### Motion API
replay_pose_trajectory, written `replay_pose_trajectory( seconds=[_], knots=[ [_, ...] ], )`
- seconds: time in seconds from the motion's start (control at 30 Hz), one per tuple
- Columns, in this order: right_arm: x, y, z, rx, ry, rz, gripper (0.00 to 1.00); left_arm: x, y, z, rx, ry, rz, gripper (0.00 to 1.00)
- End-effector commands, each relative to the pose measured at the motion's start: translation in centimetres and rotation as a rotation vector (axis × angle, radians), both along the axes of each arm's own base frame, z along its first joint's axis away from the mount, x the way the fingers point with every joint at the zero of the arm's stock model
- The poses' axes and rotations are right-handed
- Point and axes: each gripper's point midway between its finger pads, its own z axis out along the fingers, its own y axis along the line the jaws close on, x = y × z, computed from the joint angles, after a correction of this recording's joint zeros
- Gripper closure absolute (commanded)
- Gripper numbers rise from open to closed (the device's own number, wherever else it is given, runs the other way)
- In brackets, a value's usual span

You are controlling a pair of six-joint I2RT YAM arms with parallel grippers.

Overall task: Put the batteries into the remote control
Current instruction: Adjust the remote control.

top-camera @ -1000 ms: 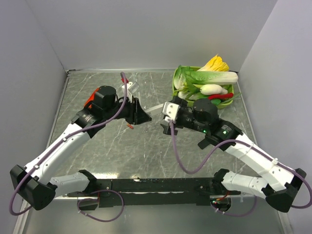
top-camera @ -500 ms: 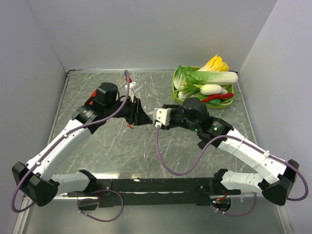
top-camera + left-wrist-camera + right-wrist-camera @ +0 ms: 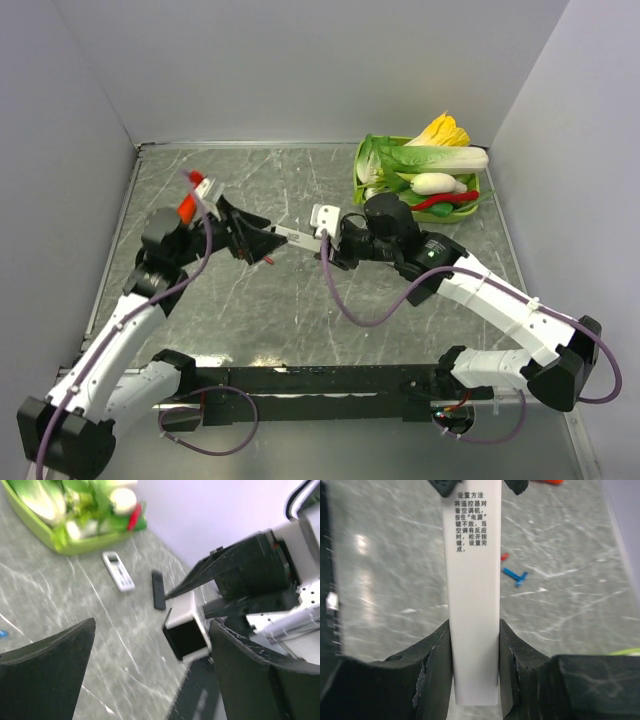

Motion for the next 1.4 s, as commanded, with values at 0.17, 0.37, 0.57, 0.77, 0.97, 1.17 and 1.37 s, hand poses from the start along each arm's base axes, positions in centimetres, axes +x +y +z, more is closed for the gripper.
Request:
replay_pose_trajectory(
  seconds=[0.17,0.37,0.57,0.77,0.97,1.17,1.37],
  knots=[
    [-2.9,3.8,6.3,0.357,0.331,0.080,1.00,-3.0,1.1,2.6,-0.197,-0.327,-0.059,0.01],
    [-4.5,5.0,7.5,0.497,0.439,0.152,1.00,-5.6,0.3,3.8,-0.239,-0.439,-0.218,0.02],
    [-4.7,5.3,7.6,0.528,0.455,0.165,1.00,-6.4,-0.1,4.5,-0.266,-0.422,-0.294,0.08],
    [-5.1,5.1,7.5,0.526,0.435,0.192,1.00,-6.5,-0.4,5.3,-0.309,-0.394,-0.328,0.25],
    [-5.7,5.1,7.6,0.527,0.415,0.233,1.00,-7.2,-0.6,6.4,-0.389,-0.374,-0.384,0.29],
    [-5.9,5.1,7.6,0.529,0.415,0.236,1.00,-7.6,-0.9,6.8,-0.408,-0.358,-0.426,0.39],
    [-5.9,5.2,7.4,0.529,0.420,0.240,1.00,-7.8,-0.9,7.3,-0.418,-0.372,-0.431,0.53]
  ],
)
